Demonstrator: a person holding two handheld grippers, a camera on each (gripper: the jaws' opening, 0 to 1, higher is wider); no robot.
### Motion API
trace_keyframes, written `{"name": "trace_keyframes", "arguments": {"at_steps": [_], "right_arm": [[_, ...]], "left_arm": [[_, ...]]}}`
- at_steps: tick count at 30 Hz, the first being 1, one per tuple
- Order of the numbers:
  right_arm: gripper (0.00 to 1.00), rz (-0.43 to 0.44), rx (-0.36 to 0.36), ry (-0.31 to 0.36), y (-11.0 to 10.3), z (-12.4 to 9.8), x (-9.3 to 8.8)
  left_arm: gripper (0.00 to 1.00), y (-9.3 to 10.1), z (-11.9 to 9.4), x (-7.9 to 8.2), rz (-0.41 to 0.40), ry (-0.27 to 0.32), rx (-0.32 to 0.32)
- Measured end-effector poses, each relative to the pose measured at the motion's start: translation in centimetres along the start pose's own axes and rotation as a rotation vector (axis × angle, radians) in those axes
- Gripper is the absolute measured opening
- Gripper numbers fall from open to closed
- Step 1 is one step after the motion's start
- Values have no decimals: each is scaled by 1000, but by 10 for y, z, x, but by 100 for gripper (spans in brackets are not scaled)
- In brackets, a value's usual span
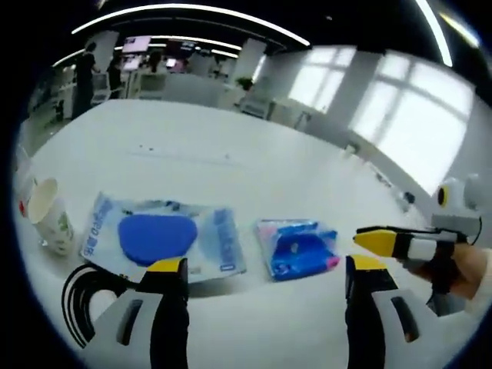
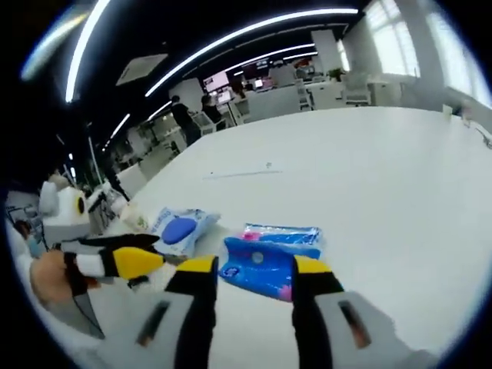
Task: Arrange the tabletop items into an orderly group along one side of the table until the central work area is clear of visible clutter.
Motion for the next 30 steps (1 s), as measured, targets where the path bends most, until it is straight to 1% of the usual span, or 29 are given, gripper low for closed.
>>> {"name": "trace_keyframes", "arguments": {"at_steps": [4,12,17,24,27,30], "right_arm": [[35,-2,7,-7,0,3,0],[35,1,16,-10,3,6,1],[34,19,-14,-4,14,5,0],[34,72,-59,5,36,5,0],[34,93,-65,3,43,6,-1],[34,106,-69,-13,48,11,-4]], "left_arm": [[79,2,4,-1,-14,-10,-9],[77,7,11,2,-12,-12,-37],[73,11,19,5,2,-25,-49],[68,17,34,9,10,-44,-57],[66,18,40,10,18,-53,-54],[63,19,47,9,29,-72,-50]]}}
Point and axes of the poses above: the point that each gripper's makers call its tool centre point, and the gripper's own axes: z roughly forward along the fingers, y roughly to its right, x roughly out of its top, the point moved 9 cm from there along -z, roughly backward along the fingers, and after that the axes turned 6 degrees about -y, right-handed, at the moved point
